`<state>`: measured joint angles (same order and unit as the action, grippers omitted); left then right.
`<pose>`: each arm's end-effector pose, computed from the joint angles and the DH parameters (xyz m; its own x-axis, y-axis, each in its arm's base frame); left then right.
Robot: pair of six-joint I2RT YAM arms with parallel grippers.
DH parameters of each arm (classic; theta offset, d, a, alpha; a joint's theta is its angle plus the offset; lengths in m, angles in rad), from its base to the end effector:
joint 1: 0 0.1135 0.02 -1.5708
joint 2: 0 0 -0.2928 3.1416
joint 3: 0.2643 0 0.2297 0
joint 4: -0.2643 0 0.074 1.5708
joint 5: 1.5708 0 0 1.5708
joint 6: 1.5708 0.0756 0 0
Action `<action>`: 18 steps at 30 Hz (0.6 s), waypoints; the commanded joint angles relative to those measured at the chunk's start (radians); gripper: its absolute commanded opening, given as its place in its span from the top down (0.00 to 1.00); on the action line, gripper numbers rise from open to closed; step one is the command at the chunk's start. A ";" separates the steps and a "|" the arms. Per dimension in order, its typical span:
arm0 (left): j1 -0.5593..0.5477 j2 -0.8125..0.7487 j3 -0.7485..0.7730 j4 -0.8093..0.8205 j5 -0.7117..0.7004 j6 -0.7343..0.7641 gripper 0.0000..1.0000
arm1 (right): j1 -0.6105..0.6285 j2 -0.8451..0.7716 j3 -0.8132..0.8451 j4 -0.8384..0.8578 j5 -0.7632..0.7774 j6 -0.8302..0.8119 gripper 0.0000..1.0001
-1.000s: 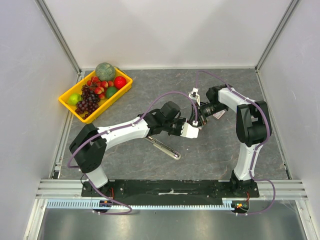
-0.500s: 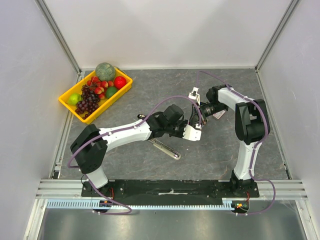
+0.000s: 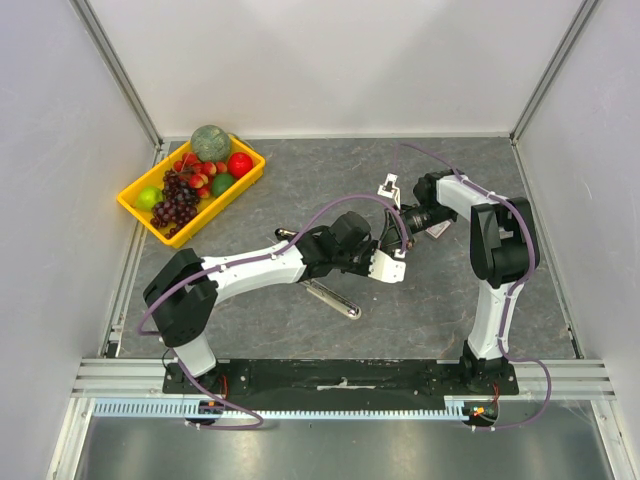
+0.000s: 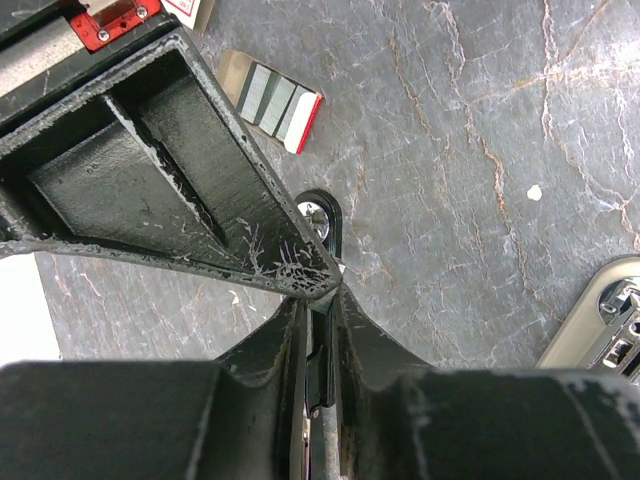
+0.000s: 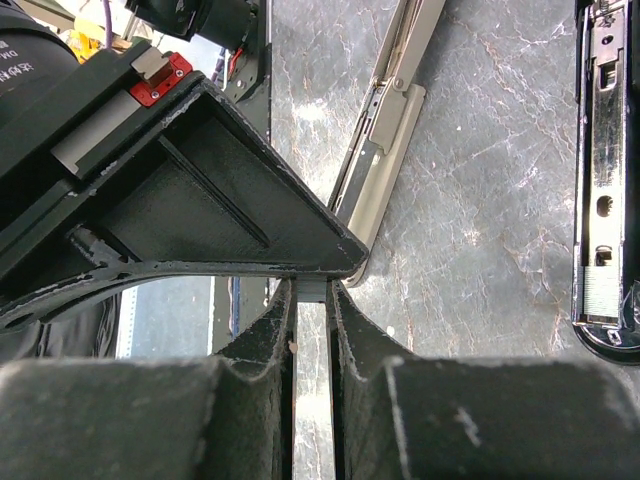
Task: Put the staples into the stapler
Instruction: Pick up the staple from the center of the board.
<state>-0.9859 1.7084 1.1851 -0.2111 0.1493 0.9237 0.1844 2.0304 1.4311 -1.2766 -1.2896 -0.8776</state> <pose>0.2074 -0.3336 0.2450 0.4834 0.6990 -0.5270 0.8290 -0.1721 0.5321 0.3192 0.1334 0.2098 -0.7782 -0.3623 -0.5129 -0.5725 0.0736 0.8166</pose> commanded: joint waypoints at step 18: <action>-0.028 -0.007 -0.001 -0.008 0.078 -0.085 0.88 | -0.048 -0.030 0.051 0.048 -0.053 0.012 0.63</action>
<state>-1.0023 1.7084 1.1847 -0.2150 0.1749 0.8978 0.1497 2.0300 1.4418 -1.2537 -1.3098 -0.8566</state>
